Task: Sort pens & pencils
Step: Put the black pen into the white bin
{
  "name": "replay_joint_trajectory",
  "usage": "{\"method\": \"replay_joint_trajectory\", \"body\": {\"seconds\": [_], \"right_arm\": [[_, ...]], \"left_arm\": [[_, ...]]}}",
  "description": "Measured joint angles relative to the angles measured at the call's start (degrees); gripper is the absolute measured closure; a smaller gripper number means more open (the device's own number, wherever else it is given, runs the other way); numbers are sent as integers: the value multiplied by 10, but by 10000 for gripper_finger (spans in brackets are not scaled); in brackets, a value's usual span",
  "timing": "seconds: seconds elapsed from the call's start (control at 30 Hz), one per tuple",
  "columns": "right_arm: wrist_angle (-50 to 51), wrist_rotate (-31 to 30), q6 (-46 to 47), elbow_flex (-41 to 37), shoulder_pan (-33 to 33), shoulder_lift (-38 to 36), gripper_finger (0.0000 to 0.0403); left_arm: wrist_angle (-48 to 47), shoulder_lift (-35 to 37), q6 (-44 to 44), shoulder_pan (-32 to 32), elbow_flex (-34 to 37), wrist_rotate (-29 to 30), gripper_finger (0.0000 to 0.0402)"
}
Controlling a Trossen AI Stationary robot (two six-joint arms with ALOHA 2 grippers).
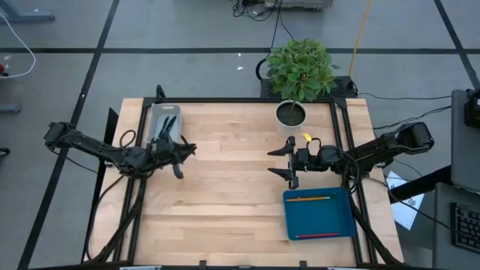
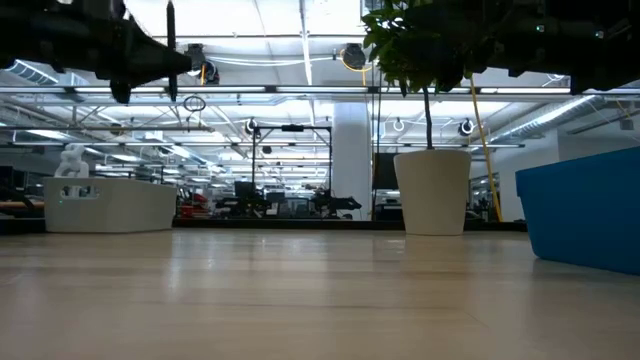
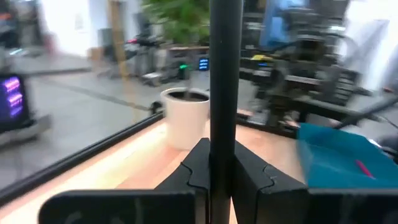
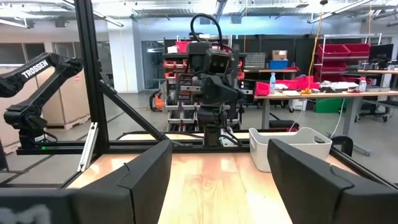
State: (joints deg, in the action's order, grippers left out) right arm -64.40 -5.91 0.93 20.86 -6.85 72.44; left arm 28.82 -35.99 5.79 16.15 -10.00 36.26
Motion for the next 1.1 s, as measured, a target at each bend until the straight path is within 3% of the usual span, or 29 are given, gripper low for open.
{"method": "replay_joint_trajectory", "body": {"seconds": [0.17,0.33,0.43,0.53,0.73,0.97,1.1], "right_arm": [[0,0,-1,0,0,0,149],[0,0,-1,0,0,0,149],[0,0,1,0,0,0,149],[0,0,1,0,0,0,149],[0,0,0,0,2,0,149],[0,0,-1,0,9,0,149],[0,0,1,0,19,0,149]], "left_arm": [[-83,0,73,0,-21,112,369],[-378,-9,239,-16,-99,229,369],[-544,-29,352,-44,-140,259,369],[-627,-45,407,-92,-155,270,369],[-626,-60,378,-254,-157,210,369],[-590,-106,283,-487,-157,6,369],[-553,-154,245,-566,-157,-84,369]]}}
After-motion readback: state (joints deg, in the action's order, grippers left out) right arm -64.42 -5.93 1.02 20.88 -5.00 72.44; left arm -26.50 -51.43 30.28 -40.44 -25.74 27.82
